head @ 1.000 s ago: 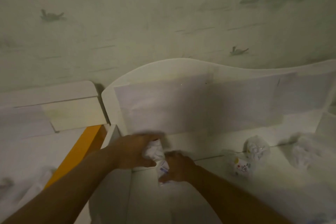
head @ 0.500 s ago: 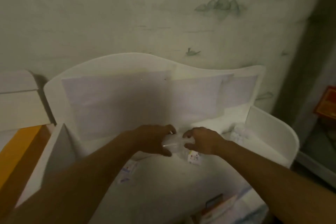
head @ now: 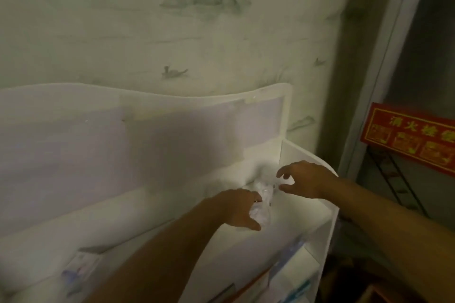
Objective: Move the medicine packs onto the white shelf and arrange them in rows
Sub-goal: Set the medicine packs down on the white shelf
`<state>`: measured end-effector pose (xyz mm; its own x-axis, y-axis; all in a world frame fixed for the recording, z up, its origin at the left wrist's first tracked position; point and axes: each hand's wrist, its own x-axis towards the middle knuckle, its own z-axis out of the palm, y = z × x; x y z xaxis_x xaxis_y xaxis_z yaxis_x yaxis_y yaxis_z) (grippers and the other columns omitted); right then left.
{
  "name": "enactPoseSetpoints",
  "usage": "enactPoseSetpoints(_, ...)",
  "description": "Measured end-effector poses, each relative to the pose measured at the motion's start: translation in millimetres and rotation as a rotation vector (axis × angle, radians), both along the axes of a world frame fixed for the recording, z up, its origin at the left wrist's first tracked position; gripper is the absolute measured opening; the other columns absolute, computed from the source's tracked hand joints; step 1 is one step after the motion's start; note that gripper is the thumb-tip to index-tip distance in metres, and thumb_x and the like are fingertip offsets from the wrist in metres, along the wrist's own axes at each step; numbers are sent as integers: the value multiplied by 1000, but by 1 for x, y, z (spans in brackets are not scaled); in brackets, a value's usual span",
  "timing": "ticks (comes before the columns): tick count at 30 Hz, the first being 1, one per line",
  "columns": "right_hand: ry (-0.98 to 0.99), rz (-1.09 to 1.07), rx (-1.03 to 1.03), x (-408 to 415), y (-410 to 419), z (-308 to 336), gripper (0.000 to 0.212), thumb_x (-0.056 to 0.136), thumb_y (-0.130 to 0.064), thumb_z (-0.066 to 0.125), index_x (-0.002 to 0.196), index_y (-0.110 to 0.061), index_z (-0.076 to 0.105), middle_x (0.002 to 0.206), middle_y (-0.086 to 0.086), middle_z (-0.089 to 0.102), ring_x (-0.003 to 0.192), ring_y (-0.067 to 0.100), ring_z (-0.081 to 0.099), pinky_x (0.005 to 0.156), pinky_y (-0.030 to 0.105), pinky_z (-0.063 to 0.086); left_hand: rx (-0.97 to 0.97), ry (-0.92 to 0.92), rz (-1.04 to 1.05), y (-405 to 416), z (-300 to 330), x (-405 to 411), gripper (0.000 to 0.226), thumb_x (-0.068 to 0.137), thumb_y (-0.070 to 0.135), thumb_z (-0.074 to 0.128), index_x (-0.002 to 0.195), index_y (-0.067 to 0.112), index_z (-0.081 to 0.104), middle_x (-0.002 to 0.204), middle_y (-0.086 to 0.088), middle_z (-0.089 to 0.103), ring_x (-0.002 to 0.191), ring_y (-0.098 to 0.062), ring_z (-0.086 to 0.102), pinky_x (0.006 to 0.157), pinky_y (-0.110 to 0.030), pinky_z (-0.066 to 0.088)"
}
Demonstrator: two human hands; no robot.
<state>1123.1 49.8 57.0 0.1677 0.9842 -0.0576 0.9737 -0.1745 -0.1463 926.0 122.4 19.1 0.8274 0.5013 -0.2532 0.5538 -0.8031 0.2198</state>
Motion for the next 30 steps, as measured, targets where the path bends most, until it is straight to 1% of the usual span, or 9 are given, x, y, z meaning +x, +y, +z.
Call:
enactPoseSetpoints(4,34,19,-24,40,1,-25,40,91,-47,58,128,-32,56,129,-8,59,114,14,55,100,28,44,-22,49,12,12,-31,43,81,80,51,69,146,23,31,151,-2,37,135,-24,39,109,-38,35)
enactPoseSetpoints(10,56,83,-25,71,15,-46,45,90,-48,60,131,-30,55,132,-5,59,118,16,54,105,32,42,-27,-4,24,11,-52,90,76,87,48,62,148,19,27,154,-3,33,140,-23,33,114,-37,26)
enactPoseSetpoints(14,91,106,-8,82,20,-49,45,90,-46,60,131,-28,55,133,-5,58,119,16,54,106,30,41,107,-34,28,9,-57,109,71,87,53,59,145,19,35,147,-4,43,134,-22,41,111,-36,32)
enactPoseSetpoints(17,117,86,7,90,22,-53,46,91,-46,59,133,-29,53,136,-6,56,122,16,53,109,29,37,215,-73,29,14,-59,119,75,87,54,57,146,17,30,151,-5,35,139,-24,32,115,-38,26)
enactPoseSetpoints(20,132,77,25,94,26,-57,46,91,-47,58,133,-30,53,138,-6,55,123,16,52,110,29,36,356,-25,29,21,-64,130,76,88,56,54,148,17,25,152,-8,29,141,-26,27,117,-41,23)
enactPoseSetpoints(24,135,65,44,96,28,-62,47,91,-48,58,134,-31,52,138,-7,55,123,14,53,110,29,36,466,8,69,25,-75,137,80,85,61,55,146,18,25,150,-10,32,139,-30,30,114,-43,27)
enactPoseSetpoints(26,128,66,30,96,27,-63,43,93,-45,57,133,-31,52,138,-7,55,123,14,53,110,28,36,505,13,68,25,-75,136,87,77,67,62,142,17,34,145,-11,40,134,-31,39,109,-45,35)
enactPoseSetpoints(28,119,73,21,96,26,-62,41,94,-42,56,133,-30,52,138,-7,55,122,14,53,110,28,36,541,-4,68,26,-72,134,93,65,74,66,135,16,47,135,-10,52,123,-32,53,99,-46,45)
enactPoseSetpoints(30,117,80,12,95,26,-61,42,93,-41,57,134,-31,52,138,-7,55,122,15,53,110,29,36,545,-45,53,28,-72,128,90,66,74,65,133,16,49,132,-9,55,119,-31,56,95,-46,48)
